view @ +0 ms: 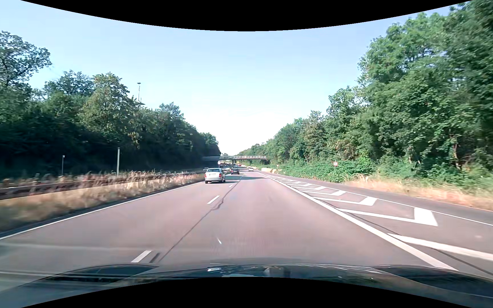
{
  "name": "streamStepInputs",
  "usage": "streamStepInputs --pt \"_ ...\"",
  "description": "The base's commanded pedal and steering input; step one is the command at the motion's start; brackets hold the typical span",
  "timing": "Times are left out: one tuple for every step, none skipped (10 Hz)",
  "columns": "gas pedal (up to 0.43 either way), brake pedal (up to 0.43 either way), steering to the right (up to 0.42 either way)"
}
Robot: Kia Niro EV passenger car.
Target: Follow the waypoints while adhering to traffic rules and regulations
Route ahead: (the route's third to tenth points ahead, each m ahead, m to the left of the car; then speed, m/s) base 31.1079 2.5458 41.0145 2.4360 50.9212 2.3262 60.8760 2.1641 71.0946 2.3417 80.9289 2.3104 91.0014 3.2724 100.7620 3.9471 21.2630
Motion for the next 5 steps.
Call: streamStepInputs --pt "0.11 0.0 0.0" --pt "0.11 0.0 0.0" --pt "0.11 0.0 0.0" --pt "0.11 0.0 0.0" --pt "0.11 0.0 0.0"
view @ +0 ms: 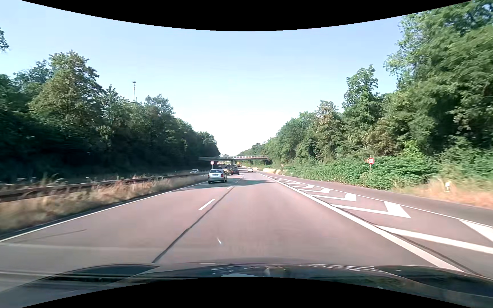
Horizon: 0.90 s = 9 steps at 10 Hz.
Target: Follow the waypoints while adhering to traffic rules and regulations
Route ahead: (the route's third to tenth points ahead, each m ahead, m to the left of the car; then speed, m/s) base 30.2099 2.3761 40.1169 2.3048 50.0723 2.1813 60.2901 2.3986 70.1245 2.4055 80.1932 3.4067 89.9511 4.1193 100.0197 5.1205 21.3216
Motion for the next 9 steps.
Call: streamStepInputs --pt "0.11 0.0 0.0" --pt "0.11 0.0 0.0" --pt "0.047 0.0 0.0" --pt "0.008 0.0 0.0" --pt "0.008 0.0 0.0" --pt "0.008 0.0 0.0" --pt "0.008 0.0 0.0" --pt "0.02 0.0 0.0" --pt "0.02 0.0 0.0"
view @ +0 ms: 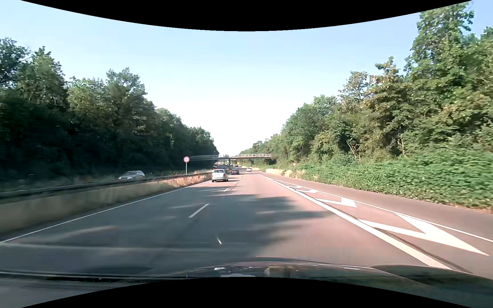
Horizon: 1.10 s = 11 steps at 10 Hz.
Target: Follow the waypoints while adhering to traffic rules and regulations
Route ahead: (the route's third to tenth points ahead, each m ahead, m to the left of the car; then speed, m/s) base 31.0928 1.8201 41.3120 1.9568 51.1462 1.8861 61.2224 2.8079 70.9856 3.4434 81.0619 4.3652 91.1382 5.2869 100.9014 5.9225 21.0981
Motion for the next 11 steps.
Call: streamStepInputs --pt "0.039 0.0 0.0" --pt "0.039 0.0 0.0" --pt "0.059 0.0 0.0" --pt "0.059 0.0 0.0" --pt "0.059 0.0 0.0" --pt "0.067 0.0 0.0" --pt "0.067 0.0 0.0" --pt "0.079 0.0 0.0" --pt "0.079 0.0 0.0" --pt "0.087 0.0 0.0" --pt "0.087 0.0 0.0"
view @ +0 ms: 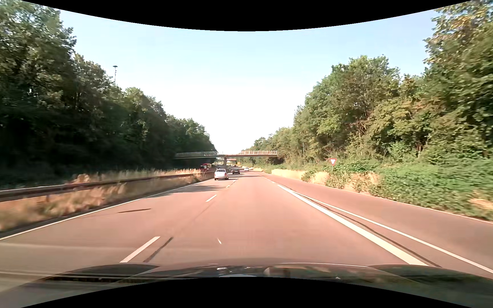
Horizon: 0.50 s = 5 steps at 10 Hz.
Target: Follow the waypoints while adhering to traffic rules and regulations
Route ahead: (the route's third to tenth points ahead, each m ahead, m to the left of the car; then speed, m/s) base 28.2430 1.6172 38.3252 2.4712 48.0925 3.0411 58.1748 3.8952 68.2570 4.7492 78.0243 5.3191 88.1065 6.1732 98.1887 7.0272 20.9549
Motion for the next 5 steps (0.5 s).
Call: streamStepInputs --pt "0.098 0.0 -0.001" --pt "0.098 0.0 -0.001" --pt "0.098 0.0 -0.001" --pt "0.098 0.0 -0.001" --pt "0.098 0.0 -0.001"
